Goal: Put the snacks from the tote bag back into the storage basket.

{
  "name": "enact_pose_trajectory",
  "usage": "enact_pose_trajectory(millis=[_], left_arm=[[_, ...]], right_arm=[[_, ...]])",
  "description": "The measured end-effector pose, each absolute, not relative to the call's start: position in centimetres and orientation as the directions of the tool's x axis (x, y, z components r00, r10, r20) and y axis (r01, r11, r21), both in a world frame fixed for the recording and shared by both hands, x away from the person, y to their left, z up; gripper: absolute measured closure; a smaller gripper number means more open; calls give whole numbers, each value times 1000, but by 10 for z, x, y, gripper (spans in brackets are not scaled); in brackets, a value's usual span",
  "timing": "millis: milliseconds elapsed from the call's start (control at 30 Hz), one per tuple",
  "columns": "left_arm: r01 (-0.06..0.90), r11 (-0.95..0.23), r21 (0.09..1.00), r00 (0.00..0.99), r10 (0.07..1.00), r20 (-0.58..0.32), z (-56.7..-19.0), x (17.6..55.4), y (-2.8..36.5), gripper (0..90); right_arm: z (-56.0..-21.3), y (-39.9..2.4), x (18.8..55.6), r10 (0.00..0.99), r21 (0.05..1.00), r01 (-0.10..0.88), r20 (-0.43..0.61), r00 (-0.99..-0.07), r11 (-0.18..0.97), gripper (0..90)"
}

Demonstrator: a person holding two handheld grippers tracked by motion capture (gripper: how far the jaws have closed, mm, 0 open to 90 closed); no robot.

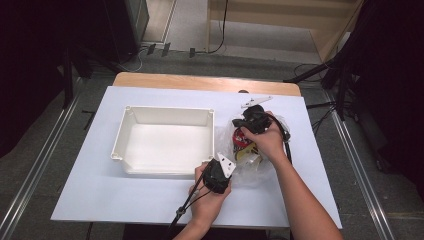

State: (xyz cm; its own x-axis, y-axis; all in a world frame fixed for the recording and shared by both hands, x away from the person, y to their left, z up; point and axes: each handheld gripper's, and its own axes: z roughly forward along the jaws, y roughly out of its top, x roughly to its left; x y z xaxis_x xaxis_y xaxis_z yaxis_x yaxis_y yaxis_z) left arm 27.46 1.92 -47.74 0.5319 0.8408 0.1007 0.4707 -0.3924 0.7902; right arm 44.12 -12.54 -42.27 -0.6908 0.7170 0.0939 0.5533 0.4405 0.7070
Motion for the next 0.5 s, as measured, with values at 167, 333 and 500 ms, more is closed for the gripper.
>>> enact_pose_trajectory(millis=[167,333,500], left_arm=[[474,-383,793,530,843,91,-477,273,21,900],[466,-352,811,528,847,64,-475,271,25,900],[419,-254,872,506,862,8,-462,264,27,735]], right_arm=[[-428,-129,448,730,698,566,92,-678,438,900],[-429,-135,451,733,704,574,111,-671,419,900],[-427,-135,448,715,727,549,114,-690,414,900]])
